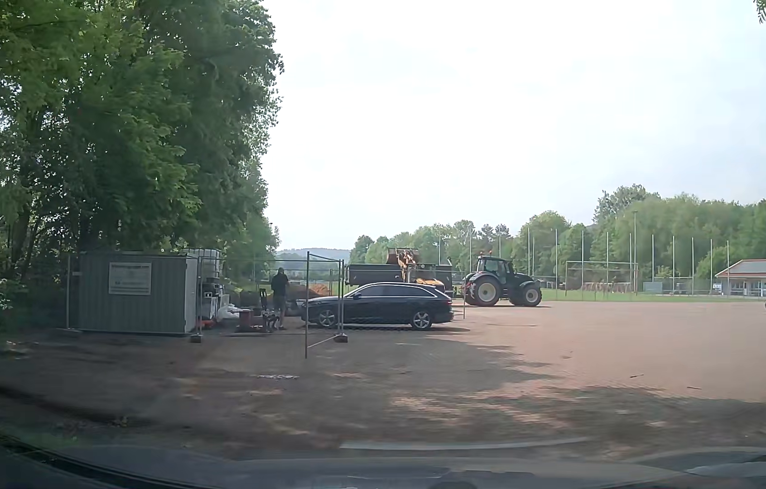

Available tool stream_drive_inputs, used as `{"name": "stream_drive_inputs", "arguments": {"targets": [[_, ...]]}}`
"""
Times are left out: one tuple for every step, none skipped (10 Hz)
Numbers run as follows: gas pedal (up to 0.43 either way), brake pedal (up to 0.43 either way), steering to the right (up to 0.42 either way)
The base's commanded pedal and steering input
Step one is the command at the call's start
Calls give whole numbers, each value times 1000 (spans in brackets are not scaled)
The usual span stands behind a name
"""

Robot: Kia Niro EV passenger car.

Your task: Follow the waypoints while adhering to traffic rules and regulations

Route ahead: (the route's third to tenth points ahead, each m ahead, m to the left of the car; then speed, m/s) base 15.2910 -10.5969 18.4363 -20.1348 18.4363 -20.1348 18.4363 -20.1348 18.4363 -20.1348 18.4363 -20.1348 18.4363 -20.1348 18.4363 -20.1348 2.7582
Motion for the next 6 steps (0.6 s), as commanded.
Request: {"name": "stream_drive_inputs", "arguments": {"targets": [[0, 0, 121], [0, 0, 146], [0, 0, 165], [0, 0, 186], [0, 0, 204], [0, 0, 213]]}}
